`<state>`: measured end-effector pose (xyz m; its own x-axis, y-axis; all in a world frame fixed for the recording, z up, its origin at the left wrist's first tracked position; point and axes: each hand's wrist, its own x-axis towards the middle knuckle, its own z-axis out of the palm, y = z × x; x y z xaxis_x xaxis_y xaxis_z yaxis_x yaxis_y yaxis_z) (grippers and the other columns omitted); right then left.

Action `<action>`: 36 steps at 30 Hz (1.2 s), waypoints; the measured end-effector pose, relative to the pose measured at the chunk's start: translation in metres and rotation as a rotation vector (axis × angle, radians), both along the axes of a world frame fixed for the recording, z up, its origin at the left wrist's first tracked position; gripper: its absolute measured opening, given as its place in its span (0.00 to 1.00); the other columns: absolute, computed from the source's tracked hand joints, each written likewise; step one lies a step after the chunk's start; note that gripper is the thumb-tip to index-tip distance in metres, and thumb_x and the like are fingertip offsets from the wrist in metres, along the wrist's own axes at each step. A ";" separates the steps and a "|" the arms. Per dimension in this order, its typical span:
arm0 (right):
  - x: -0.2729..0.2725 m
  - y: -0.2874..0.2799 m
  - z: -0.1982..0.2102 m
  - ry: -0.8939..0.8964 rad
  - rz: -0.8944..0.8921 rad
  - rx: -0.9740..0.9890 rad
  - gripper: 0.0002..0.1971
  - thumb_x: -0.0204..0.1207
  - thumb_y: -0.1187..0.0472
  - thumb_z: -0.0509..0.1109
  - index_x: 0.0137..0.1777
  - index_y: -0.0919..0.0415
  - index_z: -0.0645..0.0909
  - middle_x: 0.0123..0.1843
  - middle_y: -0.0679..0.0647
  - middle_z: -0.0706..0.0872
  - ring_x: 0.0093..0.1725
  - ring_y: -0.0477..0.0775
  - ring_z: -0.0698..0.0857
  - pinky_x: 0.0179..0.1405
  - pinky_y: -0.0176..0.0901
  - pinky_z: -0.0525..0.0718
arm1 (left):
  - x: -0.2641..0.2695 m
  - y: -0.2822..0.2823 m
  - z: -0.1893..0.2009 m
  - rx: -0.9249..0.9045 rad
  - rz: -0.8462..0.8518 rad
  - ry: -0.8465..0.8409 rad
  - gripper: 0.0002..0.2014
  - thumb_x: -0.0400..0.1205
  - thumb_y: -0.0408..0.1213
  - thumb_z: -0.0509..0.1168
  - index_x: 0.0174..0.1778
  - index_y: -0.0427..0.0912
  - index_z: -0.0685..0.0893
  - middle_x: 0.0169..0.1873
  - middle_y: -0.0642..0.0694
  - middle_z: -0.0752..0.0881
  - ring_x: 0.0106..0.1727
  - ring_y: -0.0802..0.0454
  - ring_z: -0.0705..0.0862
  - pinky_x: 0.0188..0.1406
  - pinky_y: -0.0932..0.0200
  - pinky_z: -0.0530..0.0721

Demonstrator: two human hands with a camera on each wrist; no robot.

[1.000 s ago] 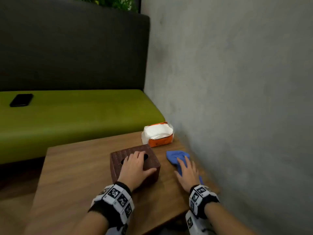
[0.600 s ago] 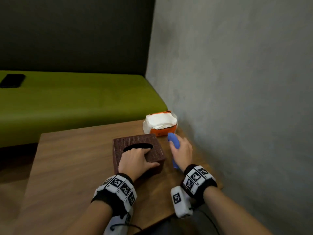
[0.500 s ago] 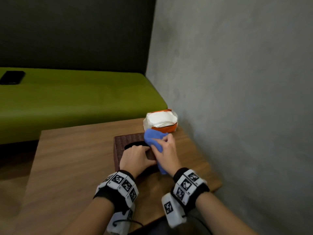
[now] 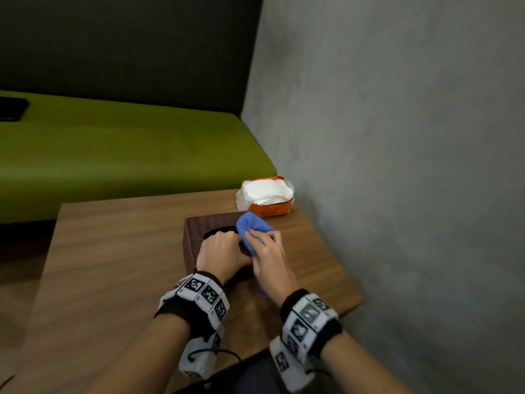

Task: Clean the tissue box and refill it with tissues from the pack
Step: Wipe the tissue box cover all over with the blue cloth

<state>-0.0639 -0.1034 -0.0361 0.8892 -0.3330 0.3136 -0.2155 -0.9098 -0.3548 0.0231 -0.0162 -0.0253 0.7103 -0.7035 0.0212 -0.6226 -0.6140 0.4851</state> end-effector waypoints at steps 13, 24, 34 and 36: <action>-0.032 -0.005 0.010 0.048 0.031 -0.061 0.21 0.68 0.79 0.66 0.62 0.67 0.82 0.58 0.64 0.87 0.54 0.68 0.78 0.59 0.49 0.78 | -0.003 0.002 0.000 -0.033 -0.032 0.031 0.23 0.68 0.61 0.69 0.46 0.45 0.89 0.41 0.42 0.90 0.47 0.42 0.87 0.42 0.53 0.79; -0.044 0.002 0.018 0.199 -0.006 -0.027 0.22 0.76 0.75 0.60 0.69 0.61 0.76 0.67 0.59 0.80 0.63 0.62 0.71 0.65 0.51 0.74 | -0.009 0.006 0.004 -0.036 -0.066 0.032 0.23 0.67 0.61 0.70 0.52 0.50 0.88 0.43 0.44 0.91 0.49 0.44 0.87 0.41 0.56 0.76; -0.024 0.001 0.015 0.219 -0.057 -0.062 0.23 0.77 0.73 0.59 0.70 0.59 0.74 0.68 0.59 0.77 0.64 0.61 0.69 0.64 0.51 0.72 | -0.006 0.011 0.006 0.023 -0.111 -0.009 0.25 0.67 0.62 0.70 0.56 0.53 0.87 0.44 0.44 0.90 0.50 0.43 0.86 0.42 0.56 0.73; -0.034 -0.003 0.015 0.191 -0.040 -0.073 0.23 0.77 0.74 0.60 0.71 0.58 0.74 0.67 0.58 0.78 0.64 0.61 0.70 0.64 0.50 0.72 | -0.006 0.010 0.007 0.030 -0.148 0.002 0.26 0.67 0.62 0.70 0.57 0.54 0.86 0.45 0.44 0.91 0.51 0.44 0.86 0.45 0.55 0.75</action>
<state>-0.0980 -0.1059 -0.0211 0.9213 -0.3521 0.1651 -0.3095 -0.9209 -0.2369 0.0170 -0.0067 -0.0184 0.5992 -0.8006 -0.0028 -0.7063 -0.5303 0.4689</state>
